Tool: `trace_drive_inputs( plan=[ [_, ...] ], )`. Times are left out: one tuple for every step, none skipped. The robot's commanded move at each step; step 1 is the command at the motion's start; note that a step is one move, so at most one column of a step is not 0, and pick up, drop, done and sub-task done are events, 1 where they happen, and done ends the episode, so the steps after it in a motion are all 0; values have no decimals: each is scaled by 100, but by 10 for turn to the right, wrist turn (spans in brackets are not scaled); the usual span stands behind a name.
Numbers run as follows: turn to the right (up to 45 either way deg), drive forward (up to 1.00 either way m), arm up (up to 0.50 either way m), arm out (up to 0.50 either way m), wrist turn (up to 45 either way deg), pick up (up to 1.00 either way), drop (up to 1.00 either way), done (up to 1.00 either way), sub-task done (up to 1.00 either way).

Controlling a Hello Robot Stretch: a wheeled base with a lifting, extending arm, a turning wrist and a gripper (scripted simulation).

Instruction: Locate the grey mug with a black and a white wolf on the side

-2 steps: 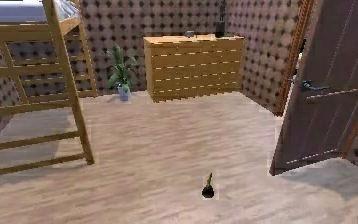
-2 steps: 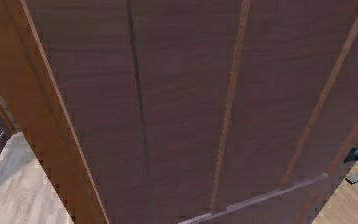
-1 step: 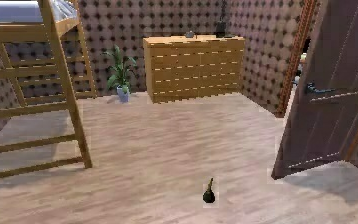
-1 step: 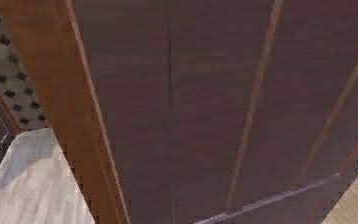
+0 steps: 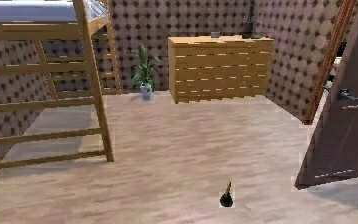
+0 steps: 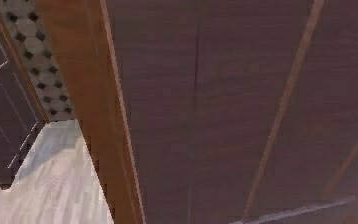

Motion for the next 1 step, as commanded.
trace_drive_inputs(
  plan=[
    [0, 100, 0, 0, 0, 0, 0, 0, 0]
  ],
)
